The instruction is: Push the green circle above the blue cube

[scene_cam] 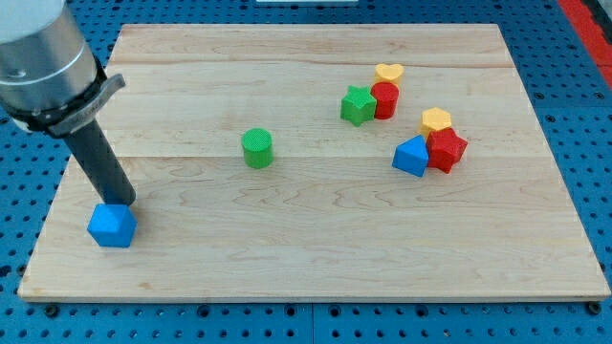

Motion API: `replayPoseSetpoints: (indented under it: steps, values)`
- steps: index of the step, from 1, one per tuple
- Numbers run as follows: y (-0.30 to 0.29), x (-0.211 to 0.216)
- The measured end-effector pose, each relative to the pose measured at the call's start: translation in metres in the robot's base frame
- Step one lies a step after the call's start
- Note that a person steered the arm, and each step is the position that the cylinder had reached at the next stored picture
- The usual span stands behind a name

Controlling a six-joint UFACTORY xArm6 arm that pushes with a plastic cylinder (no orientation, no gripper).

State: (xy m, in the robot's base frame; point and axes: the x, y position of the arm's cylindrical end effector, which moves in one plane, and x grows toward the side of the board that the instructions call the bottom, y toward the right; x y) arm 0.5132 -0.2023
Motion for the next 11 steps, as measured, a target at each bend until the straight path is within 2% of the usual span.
replayPoseSetpoints:
  steps: [2, 3, 6, 7, 8, 9, 10, 11]
  values:
    - [0.155, -0.038]
    - [0.199, -0.072]
    - [0.029, -0.088]
    - [0.011, -0.090]
    - [-0.010, -0.058]
    - [-0.011, -0.068]
    - [-0.059, -0.073]
    - [-0.059, -0.034]
